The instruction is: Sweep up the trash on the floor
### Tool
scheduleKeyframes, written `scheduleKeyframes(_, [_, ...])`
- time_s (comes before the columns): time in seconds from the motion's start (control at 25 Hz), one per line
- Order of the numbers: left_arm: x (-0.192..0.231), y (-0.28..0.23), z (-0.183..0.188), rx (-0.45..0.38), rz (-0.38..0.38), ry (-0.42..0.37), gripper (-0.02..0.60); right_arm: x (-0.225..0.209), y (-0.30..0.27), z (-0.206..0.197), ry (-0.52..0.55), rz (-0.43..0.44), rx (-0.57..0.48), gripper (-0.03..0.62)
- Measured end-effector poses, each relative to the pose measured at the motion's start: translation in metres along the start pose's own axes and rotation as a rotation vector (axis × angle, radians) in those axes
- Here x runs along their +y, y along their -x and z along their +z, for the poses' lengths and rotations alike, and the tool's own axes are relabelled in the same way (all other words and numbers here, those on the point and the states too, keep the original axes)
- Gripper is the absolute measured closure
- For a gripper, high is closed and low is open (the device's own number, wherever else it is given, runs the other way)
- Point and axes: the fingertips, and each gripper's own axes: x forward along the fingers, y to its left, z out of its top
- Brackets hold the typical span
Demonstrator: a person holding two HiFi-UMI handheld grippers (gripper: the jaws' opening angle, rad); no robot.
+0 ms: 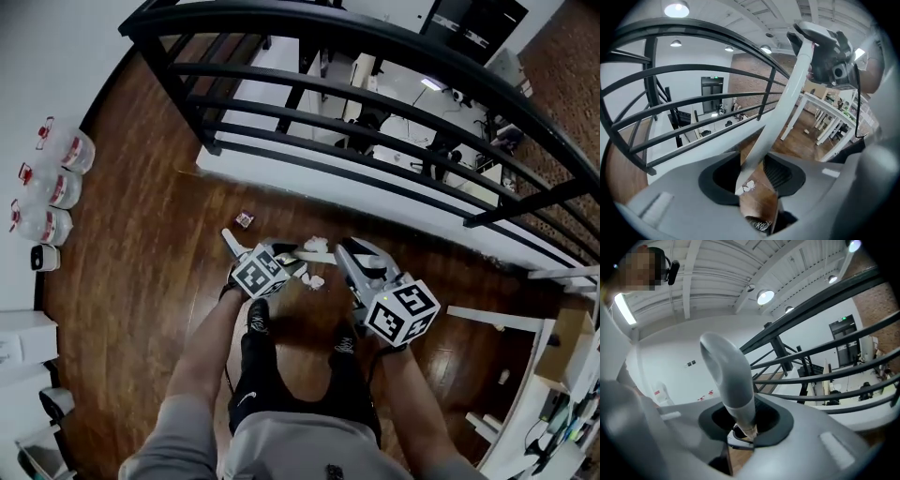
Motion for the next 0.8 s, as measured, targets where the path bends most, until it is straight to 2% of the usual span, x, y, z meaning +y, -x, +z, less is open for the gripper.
scheduleKeyframes(0.16, [0.048,0.009,-0.032,0.073,-0.100,-0.105,0.426,0.011,-0.048,-0.024,-0.084,-0.121,-0.023,0.525])
scheduleKeyframes(0.36, [0.057,0.000,-0.053,0.148,-0.193,-0.234,0.425,0.016,-0.055,-0.055,-0.157,-0.260,-0.039,0.526])
scheduleKeyframes(0.56, [0.054,-0.026,-0.048,0.173,-0.299,-0.299,0.421,-0.004,-0.050,-0.065,-0.176,-0.392,-0.008,0.526])
scheduleKeyframes(0.68, [0.048,-0.034,-0.048,0.173,-0.390,-0.305,0.420,-0.012,-0.050,-0.067,-0.209,-0.466,0.010,0.526])
scheduleKeyframes(0.8, [0.027,-0.041,-0.041,0.164,-0.449,-0.310,0.419,-0.016,-0.030,-0.066,-0.227,-0.524,0.014,0.526])
